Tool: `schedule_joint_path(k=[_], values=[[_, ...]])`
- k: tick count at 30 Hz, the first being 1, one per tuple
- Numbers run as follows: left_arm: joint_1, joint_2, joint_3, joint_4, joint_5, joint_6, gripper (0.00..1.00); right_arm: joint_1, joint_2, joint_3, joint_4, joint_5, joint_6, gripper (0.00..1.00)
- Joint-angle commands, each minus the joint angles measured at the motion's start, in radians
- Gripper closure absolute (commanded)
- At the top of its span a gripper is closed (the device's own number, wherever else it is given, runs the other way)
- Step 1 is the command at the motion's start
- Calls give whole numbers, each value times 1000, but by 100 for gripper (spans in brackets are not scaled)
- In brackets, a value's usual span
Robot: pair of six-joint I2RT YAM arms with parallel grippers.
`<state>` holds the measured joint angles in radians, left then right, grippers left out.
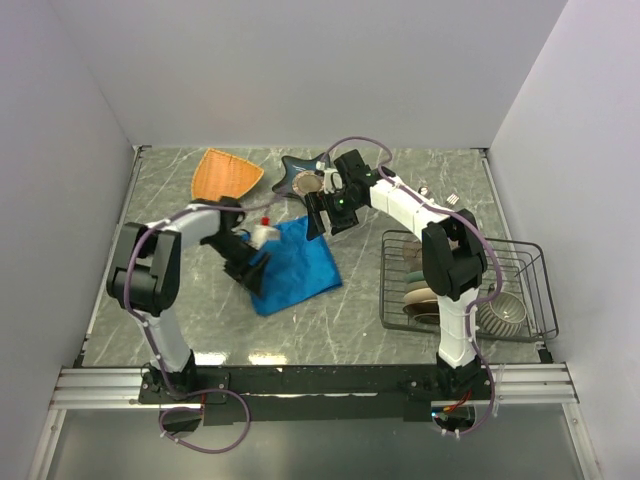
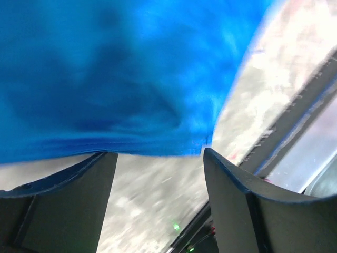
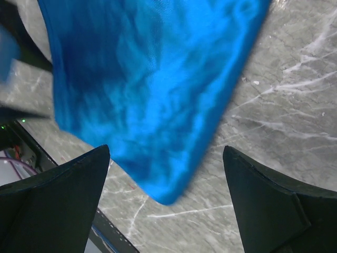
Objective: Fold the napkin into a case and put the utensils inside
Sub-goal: Smooth out the square-folded napkin at the center of the board.
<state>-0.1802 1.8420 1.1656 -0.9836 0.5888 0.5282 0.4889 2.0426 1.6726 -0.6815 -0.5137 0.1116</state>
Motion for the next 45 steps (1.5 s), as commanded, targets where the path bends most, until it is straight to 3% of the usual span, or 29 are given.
schedule_joint_path(k=[1, 4, 6, 9, 13, 18, 25, 31, 38, 45], values=[[-114, -107, 14, 22, 129, -46, 27, -10, -16, 56, -42, 14, -49, 4], [-26, -124, 124, -4, 170, -56, 26, -10, -24, 55, -49, 18, -64, 4], [103, -87, 204, -15, 210, -73, 27, -10, -33, 47, -46, 26, -69, 4], [203, -18, 348, -4, 160, -88, 27, -10, -33, 38, -38, 38, -70, 4], [219, 49, 414, 86, 88, -105, 25, -10, -9, 53, -36, 76, -64, 6], [219, 158, 457, 123, 147, -152, 24, -9, 27, 73, -24, 125, -58, 6], [151, 201, 384, 203, 175, -169, 26, -12, 62, 55, -20, 162, -72, 5], [85, 172, 269, 184, 132, -102, 36, -13, 105, 111, -24, 185, -102, 5], [21, 18, 102, 116, 128, -33, 50, -13, 171, 170, -47, 132, -182, 7], [-70, -128, -26, 80, 177, -42, 44, 7, 176, 147, -47, -20, -233, 9]])
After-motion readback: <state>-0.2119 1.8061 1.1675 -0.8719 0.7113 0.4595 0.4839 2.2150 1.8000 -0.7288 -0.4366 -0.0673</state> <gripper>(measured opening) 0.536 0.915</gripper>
